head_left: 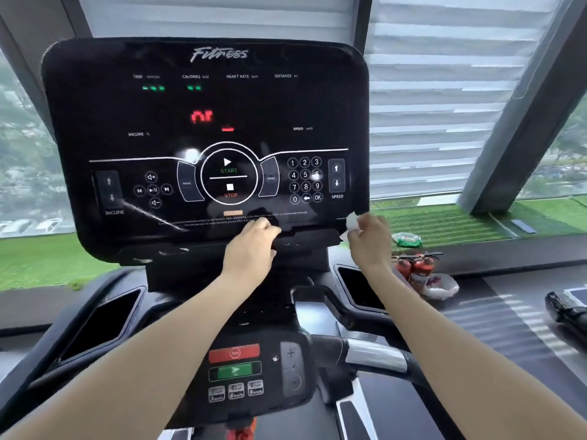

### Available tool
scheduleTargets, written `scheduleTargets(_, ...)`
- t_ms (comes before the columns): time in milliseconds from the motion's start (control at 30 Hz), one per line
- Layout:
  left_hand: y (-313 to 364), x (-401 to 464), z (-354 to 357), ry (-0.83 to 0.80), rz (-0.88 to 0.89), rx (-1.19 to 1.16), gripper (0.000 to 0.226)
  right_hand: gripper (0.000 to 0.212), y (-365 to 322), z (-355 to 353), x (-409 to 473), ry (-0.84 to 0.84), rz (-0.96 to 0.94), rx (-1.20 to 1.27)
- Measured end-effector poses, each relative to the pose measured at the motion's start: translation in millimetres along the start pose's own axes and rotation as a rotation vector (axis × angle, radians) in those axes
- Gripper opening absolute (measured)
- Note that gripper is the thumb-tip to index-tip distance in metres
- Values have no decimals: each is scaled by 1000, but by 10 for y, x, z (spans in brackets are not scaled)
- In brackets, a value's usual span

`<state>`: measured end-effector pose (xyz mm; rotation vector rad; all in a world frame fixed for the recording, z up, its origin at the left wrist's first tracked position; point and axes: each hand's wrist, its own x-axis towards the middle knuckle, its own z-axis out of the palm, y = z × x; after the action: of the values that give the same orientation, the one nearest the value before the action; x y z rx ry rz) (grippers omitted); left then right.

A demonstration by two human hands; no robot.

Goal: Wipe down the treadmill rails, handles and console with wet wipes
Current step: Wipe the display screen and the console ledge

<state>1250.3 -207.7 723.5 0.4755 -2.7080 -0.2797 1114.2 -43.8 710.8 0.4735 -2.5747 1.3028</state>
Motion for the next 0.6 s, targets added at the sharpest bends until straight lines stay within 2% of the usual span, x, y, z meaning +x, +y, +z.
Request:
scheduleTargets(133,-340,-140,-118,16,-1,50,49,12,-195,247,-232,-35,-161,43)
scheduleTargets(333,-825,-352,-243,60,-74,70,49,18,-309,551,-389,88,-145,-69)
scheduleTargets(500,-941,-414,-183,102,-116,-31,42,21,-576,920,-746,-35,-474,-106)
scheduleTargets(600,-965,-392,-160,117,-127,-59,39,27,-435,785,-612,-114,-557,-152)
